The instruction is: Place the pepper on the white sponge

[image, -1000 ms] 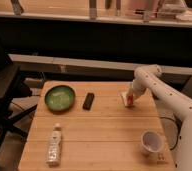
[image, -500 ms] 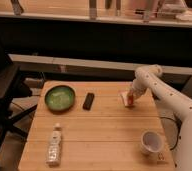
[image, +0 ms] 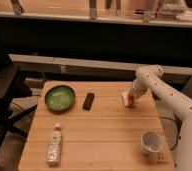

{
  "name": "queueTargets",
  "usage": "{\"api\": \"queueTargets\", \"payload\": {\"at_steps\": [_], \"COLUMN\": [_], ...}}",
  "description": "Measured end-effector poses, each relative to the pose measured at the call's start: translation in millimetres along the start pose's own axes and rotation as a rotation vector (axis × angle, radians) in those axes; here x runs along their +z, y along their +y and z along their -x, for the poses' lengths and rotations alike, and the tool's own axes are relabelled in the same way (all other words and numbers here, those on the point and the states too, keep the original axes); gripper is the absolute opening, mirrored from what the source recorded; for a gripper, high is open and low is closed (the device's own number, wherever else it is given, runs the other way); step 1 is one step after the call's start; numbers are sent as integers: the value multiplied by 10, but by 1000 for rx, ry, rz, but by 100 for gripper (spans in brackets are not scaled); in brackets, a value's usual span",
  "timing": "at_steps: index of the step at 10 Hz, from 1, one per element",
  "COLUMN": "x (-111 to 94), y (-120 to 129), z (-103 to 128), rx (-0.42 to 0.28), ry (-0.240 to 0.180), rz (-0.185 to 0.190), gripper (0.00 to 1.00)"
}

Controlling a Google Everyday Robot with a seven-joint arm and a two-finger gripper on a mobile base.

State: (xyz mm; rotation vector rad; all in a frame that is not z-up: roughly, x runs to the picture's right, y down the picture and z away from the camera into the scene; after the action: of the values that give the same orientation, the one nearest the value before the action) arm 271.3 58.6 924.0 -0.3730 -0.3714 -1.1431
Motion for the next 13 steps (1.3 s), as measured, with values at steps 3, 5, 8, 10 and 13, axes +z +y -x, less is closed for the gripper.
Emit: {"api": "queueTargets", "payload": {"at_steps": [3,5,8,10,13], "x": [0,1,4,4,7], "y": [10,19,23,28,32], "z": [-12,-12,-15,-22,-16], "rx": [-1,-2,-2,-3,-4], "ry": [1,1,1,2,1], "rz": [-2,-3,-4,-5,-5], "gripper": [25,29,36,31,40]}}
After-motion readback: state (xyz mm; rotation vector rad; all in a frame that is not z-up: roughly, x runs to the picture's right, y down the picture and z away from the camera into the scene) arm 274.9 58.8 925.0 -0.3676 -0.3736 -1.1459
